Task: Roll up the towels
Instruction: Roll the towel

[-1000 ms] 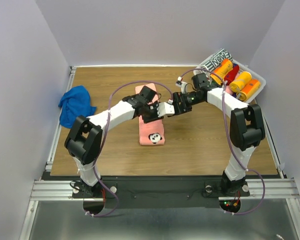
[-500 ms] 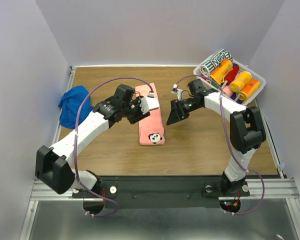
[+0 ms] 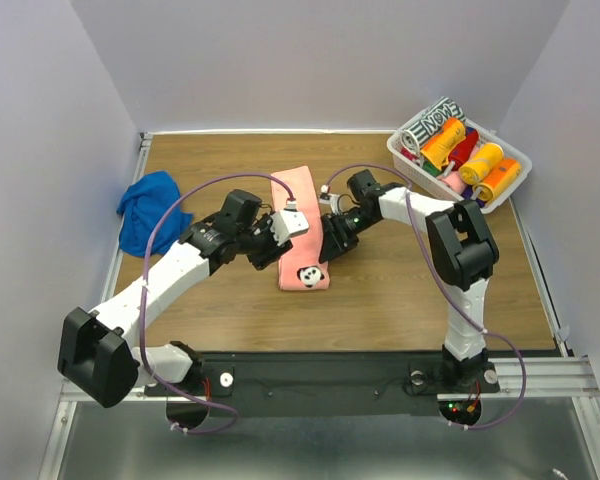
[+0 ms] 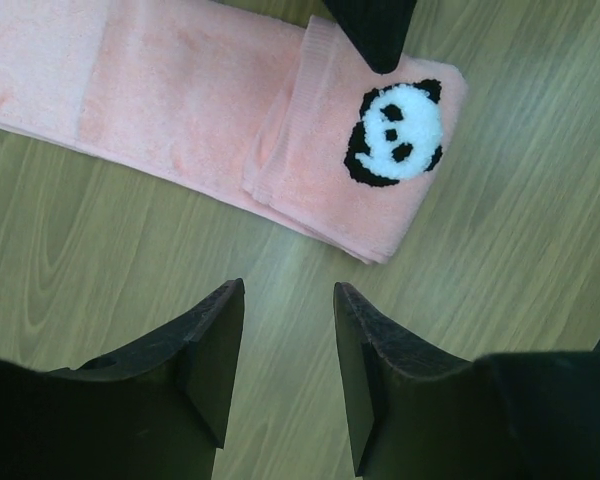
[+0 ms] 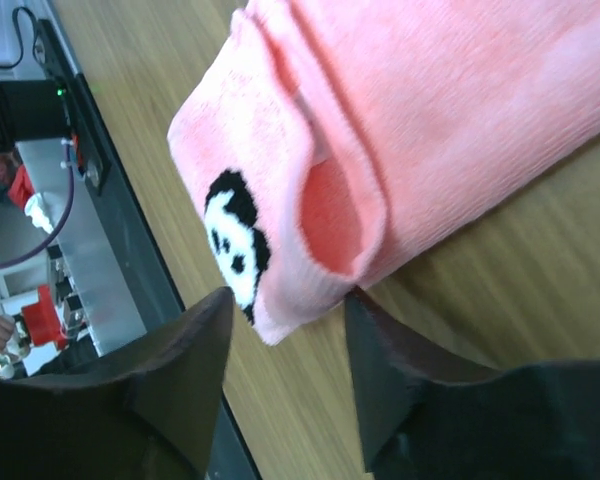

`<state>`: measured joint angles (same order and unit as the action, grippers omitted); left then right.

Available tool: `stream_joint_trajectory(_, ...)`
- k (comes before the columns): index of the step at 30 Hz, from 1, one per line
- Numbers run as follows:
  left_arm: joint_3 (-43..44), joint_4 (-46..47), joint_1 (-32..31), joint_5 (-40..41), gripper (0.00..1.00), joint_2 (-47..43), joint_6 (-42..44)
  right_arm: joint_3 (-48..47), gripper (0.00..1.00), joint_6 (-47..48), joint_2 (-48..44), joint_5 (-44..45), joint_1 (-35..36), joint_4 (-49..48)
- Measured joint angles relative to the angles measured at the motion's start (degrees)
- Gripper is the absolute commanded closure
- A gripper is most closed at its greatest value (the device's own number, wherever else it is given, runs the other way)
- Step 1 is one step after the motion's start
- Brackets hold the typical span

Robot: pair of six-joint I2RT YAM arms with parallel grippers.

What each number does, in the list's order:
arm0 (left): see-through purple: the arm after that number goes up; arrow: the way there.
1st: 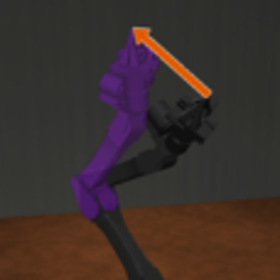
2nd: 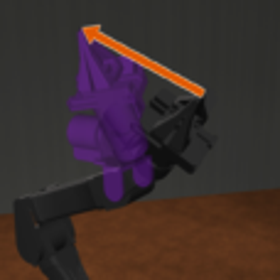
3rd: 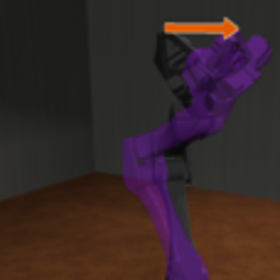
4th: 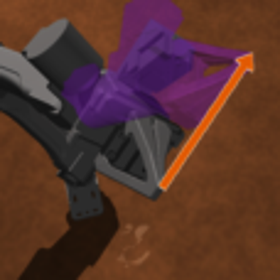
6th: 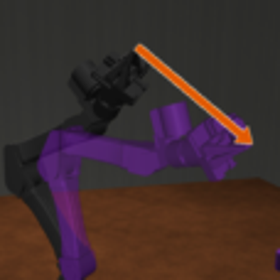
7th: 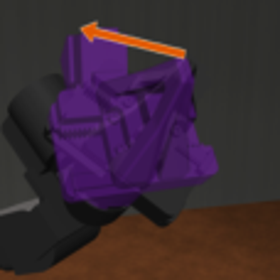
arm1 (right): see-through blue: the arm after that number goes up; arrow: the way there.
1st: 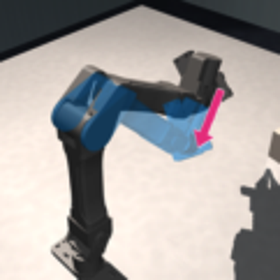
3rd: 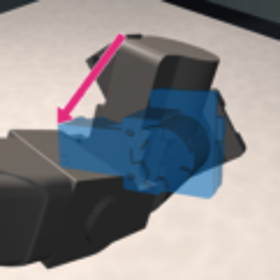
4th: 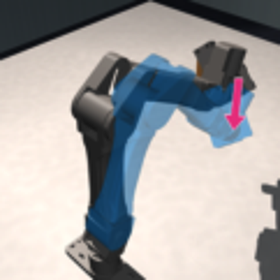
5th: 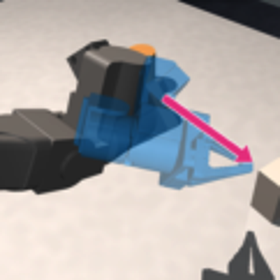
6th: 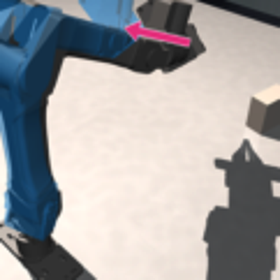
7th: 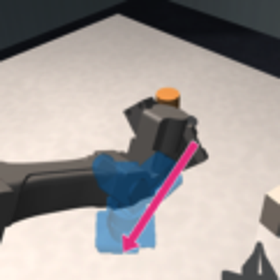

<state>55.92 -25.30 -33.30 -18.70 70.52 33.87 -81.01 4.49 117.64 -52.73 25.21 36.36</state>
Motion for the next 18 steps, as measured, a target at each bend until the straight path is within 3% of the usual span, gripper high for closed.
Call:
stream_joint_trajectory(3, 0.0, 0.2, 0.0, 0.0, 0.48, 0.0, -0.1, -1.4, 0.65, -0.2, 1.5, 0.5, 0.0, -0.5)
stream_joint_trajectory(7, 0.0, 0.3, 0.0, 0.0, 0.48, 0.0, 0.1, -1.7, 0.75, 0.1, 1.6, 0.3, 0.0, -0.9)
stream_joint_trajectory(11, -0.2, 1.2, 0.0, -0.2, 0.49, -0.4, 0.1, -1.7, 0.96, 0.9, 0.8, 0.2, 0.7, -1.2)
stream_joint_trajectory(18, -1.5, 2.9, 0.0, -0.9, 0.49, -0.5, 0.2, -1.7, 0.97, 2.2, 1.4, 0.3, 1.3, -2.0)
